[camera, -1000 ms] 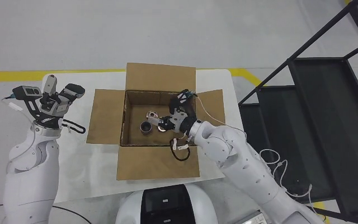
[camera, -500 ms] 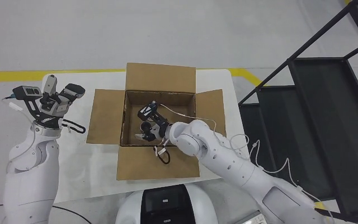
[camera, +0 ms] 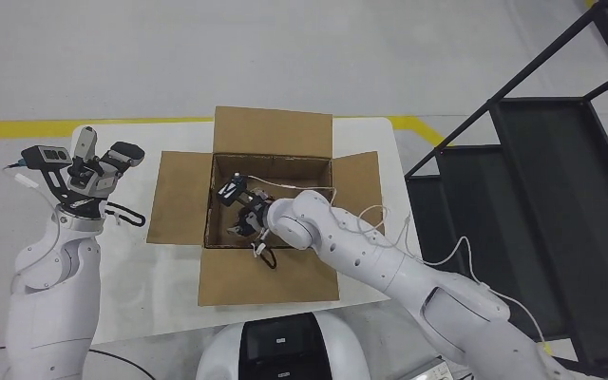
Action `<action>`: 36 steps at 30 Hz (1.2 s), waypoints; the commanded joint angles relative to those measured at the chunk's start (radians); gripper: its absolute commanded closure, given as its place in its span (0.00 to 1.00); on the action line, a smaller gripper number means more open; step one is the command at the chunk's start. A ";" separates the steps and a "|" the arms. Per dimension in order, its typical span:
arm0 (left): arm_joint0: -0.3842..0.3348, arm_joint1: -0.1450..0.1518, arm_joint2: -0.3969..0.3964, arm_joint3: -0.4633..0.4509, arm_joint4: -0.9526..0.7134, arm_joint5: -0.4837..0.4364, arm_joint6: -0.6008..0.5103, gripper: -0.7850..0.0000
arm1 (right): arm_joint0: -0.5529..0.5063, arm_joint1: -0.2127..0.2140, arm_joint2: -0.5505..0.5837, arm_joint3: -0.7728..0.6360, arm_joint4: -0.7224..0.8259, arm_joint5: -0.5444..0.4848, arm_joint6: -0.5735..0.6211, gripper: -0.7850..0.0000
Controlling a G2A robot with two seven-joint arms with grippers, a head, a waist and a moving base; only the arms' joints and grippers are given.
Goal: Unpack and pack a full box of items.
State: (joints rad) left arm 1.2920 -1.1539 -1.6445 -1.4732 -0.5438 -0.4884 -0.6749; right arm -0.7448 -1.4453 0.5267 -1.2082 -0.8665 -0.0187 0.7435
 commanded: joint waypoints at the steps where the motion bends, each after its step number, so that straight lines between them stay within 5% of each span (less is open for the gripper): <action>1: 0.000 0.000 0.000 0.000 0.000 0.000 0.000 0.00 | 0.011 -0.012 -0.010 0.027 0.006 0.006 0.009 0.00; 6: 0.000 0.000 0.000 0.000 0.000 0.000 0.000 0.00 | 0.040 -0.046 -0.032 0.103 0.001 0.026 0.004 0.00; 8: 0.000 0.000 0.000 0.000 0.000 0.000 0.000 0.00 | 0.048 -0.058 -0.037 0.127 0.001 0.028 -0.008 0.30; 9: 0.000 0.000 0.000 0.000 0.000 0.000 0.000 0.00 | 0.052 -0.064 -0.040 0.136 -0.002 0.030 -0.013 0.60; 10: 0.000 0.000 0.000 0.000 0.000 0.000 0.000 0.00 | 0.055 -0.069 -0.042 0.147 -0.005 0.033 -0.016 1.00; 23: 0.000 0.000 0.000 0.000 0.000 0.000 0.000 0.00 | 0.055 -0.098 -0.021 0.172 -0.013 0.064 0.040 1.00; 29: 0.000 0.000 0.000 0.000 0.000 0.000 0.000 0.00 | 0.004 -0.065 0.062 0.001 -0.007 0.072 0.105 1.00; 36: 0.000 0.000 0.000 0.000 0.000 0.000 0.000 0.00 | -0.174 0.024 0.281 -0.353 -0.025 0.062 0.206 1.00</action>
State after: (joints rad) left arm 1.2920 -1.1539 -1.6445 -1.4732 -0.5438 -0.4884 -0.6748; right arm -0.8909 -1.4310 0.7727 -1.5065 -0.8910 0.0469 0.9392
